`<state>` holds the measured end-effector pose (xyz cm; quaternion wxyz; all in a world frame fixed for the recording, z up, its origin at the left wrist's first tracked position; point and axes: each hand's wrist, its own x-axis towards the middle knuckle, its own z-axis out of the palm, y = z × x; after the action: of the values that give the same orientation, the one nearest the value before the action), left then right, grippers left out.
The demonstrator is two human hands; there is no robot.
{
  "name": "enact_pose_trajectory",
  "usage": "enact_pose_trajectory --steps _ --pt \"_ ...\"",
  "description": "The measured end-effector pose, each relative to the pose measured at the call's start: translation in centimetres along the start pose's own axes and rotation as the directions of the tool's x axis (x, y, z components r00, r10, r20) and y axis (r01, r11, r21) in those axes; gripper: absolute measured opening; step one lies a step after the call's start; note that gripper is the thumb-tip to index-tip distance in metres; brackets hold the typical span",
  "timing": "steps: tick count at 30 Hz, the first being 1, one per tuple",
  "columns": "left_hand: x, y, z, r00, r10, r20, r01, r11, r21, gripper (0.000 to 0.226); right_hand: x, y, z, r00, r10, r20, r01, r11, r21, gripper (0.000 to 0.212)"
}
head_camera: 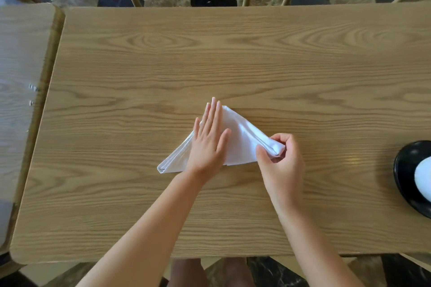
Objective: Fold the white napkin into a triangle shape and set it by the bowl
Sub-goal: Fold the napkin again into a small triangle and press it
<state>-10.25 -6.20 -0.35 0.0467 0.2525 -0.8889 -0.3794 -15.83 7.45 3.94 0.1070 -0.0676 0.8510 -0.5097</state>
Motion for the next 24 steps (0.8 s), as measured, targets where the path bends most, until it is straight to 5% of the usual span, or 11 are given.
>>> enact_pose_trajectory --steps 3,7,13,18,20,24 --pt "-1.0 -2.0 -2.5 0.981 0.185 0.058 -0.193 0.963 0.191 0.056 0.5 -0.8 0.4 0.999 -0.035 -0.023 0.035 0.999 -0.003 0.028" --pt "-0.6 -4.4 -4.1 0.897 0.292 0.333 -0.416 0.815 0.403 0.056 1.7 -1.9 0.7 0.977 -0.210 -0.036 0.208 0.977 -0.053 0.024" --pt "1.7 -6.0 -5.6 0.818 0.406 0.407 -0.554 0.747 0.368 0.058 1.0 -3.4 2.6 0.794 -0.607 0.040 0.600 0.771 -0.216 0.012" --pt "3.6 -6.5 -7.4 0.708 0.525 0.473 -0.698 0.625 0.350 0.047 -1.7 -2.8 5.9 0.655 -0.724 0.217 0.755 0.617 -0.221 0.007" --pt "4.1 -6.6 -8.3 0.667 0.566 0.485 -0.736 0.603 0.308 0.042 -2.7 -2.1 7.2 0.658 -0.702 0.271 0.753 0.610 -0.247 0.007" --pt "4.1 -7.4 -10.2 0.724 0.554 0.412 -0.679 0.677 0.283 0.047 -3.8 -0.9 8.7 0.685 -0.668 0.289 0.728 0.626 -0.280 0.014"
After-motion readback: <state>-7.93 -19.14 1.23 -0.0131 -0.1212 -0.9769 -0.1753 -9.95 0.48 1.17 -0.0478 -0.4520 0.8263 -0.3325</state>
